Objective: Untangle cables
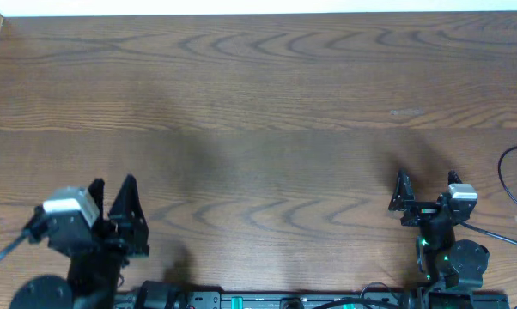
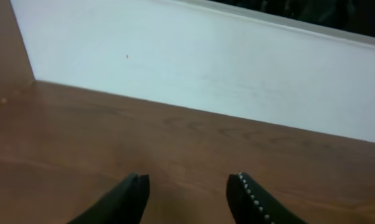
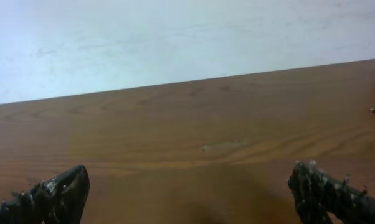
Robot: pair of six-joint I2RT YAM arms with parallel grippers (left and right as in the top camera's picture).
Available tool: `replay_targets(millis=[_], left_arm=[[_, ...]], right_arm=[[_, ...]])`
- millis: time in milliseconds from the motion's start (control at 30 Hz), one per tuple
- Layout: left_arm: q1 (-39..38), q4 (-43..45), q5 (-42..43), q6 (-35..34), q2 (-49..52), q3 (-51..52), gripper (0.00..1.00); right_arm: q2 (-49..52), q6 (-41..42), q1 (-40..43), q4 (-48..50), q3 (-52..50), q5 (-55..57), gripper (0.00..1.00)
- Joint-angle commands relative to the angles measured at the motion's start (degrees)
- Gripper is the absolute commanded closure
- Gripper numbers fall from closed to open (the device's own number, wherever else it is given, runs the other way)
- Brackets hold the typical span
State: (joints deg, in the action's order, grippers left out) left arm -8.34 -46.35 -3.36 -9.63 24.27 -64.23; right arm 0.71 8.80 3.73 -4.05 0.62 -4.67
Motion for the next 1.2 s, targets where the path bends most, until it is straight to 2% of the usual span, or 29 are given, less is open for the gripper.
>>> replay_targets(millis=[0,67,200,233,267,433,600,933,1167], left_arm=[[0.17,-1.20,-0.13,-3.37,-5.55,2.73,0.51],[0.17,-2.73,-0.15,-3.37,-8.85,3.87,0.48],[0.17,-7.85,-0.87,-3.37,-13.46,4.85,0.31],[0.17,-10.71,-2.01,-3.39,-14.64,4.87,0.02],[0.17,-12.17,-2.08,-3.30,-14.78,4.87,0.00],[0.17,-12.33,-2.32,-0.04,-14.73,7.08,0.00],[0.17,-9.42,-2.27,0.15,-14.73,14.64,0.01],[0.17,6.93,-2.08,1.95,-15.32,27.02,0.01],[0.50,20.15,-1.60,2.49,-20.06,36.68,0.01]], right_arm=[[-0.42,0.81,-0.35,0.00,-0.26,-0.17,0.01],[-0.42,0.81,-0.35,0.00,-0.26,-0.17,0.01],[-0.42,0.81,-0.35,0.00,-0.26,-0.17,0.01],[-0.42,0.81,-0.35,0.00,-0.26,-0.17,0.01],[-0.42,0.81,-0.35,0.00,-0.26,-0.17,0.01],[-0.42,0.81,-0.35,0.00,-0.26,-0.17,0.01],[-0.42,0.81,-0.35,0.00,-0.26,-0.17,0.01],[-0.39,0.81,-0.35,0.00,-0.26,-0.17,0.01],[-0.39,0.81,-0.35,0.00,-0.26,-0.17,0.01]])
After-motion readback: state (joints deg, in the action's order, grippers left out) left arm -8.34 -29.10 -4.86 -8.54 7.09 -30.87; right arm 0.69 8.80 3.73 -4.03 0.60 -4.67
